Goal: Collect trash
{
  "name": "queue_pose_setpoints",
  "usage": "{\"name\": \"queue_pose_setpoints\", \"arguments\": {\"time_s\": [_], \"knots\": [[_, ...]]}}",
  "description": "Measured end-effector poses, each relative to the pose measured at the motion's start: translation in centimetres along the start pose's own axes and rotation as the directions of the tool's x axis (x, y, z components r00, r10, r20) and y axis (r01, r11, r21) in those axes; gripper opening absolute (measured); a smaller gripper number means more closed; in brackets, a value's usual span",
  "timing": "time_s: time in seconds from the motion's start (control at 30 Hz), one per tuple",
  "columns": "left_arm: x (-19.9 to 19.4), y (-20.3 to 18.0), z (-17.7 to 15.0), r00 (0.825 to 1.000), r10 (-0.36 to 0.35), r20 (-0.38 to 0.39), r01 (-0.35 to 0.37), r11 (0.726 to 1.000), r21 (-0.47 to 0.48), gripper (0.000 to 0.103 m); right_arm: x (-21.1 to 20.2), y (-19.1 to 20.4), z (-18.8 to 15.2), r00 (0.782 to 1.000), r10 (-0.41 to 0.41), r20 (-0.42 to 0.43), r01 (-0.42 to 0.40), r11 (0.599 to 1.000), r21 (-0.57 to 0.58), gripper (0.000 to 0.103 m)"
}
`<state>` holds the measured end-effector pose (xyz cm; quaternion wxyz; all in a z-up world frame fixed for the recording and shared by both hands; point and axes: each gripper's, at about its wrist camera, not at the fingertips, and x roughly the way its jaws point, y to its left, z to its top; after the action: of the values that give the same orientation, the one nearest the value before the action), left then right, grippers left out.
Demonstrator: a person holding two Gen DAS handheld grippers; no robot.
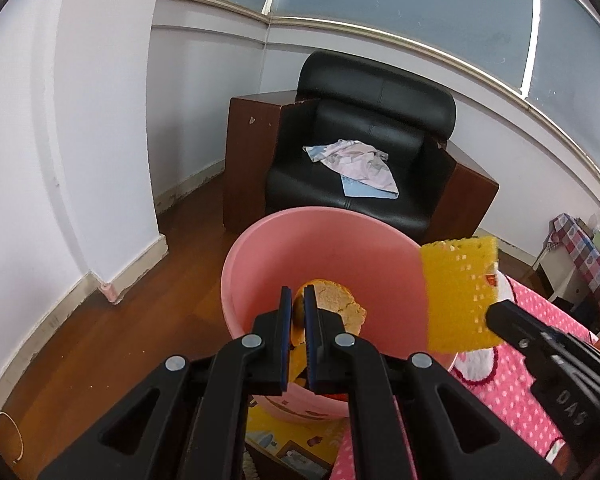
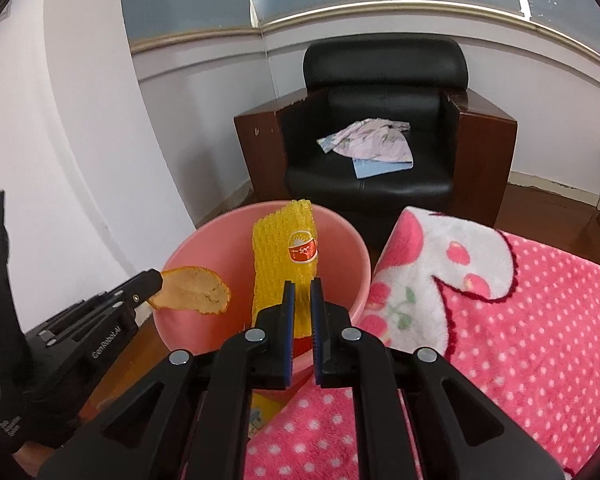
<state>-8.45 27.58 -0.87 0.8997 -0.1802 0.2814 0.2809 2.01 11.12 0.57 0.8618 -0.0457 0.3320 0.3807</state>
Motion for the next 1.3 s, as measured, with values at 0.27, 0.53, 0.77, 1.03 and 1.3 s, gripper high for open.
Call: {"name": "queue_pose_setpoints", "arguments": {"time_s": [0.27, 0.53, 0.77, 1.03, 1.3], "knots": [[0.3, -0.1, -0.4, 1.0, 0.003, -0.013, -0.003, 1.0, 0.002, 0.005, 1.5, 0.9, -0.6, 0.999, -0.015, -0.044, 0.013, 0.999, -0.04, 0.008], [0.7, 0.0, -0.3, 1.0, 0.009, -0.021, -0.009, 1.0, -0.003, 0.006, 2.3, 1.4, -0.8, 0.998, -0.012, -0.068, 0.009, 0.998, -0.055, 0.008], [0.9, 0.3, -0.4, 1.0, 0.007, -0.029, -0.007, 1.0, -0.009, 0.006, 2.4, 1.7, -0.8, 0.997, -0.01, -0.077, 0.005, 0.998, -0.064, 0.008], [0.9, 0.4, -0.3, 1.0, 0.009, -0.029, -0.009, 1.0, -0.02, 0.009, 2.4, 1.7, -0.8, 0.997, -0.006, -0.079, 0.001, 0.998, -0.062, 0.008], [-0.2, 0.8, -0.2, 1.0, 0.004, 0.003, -0.004, 0.999, -0.04, 0.039, 2.4, 1.5, -0.4, 0.996, 0.011, -0.09, -0.015, 0.999, -0.046, 0.021]]}}
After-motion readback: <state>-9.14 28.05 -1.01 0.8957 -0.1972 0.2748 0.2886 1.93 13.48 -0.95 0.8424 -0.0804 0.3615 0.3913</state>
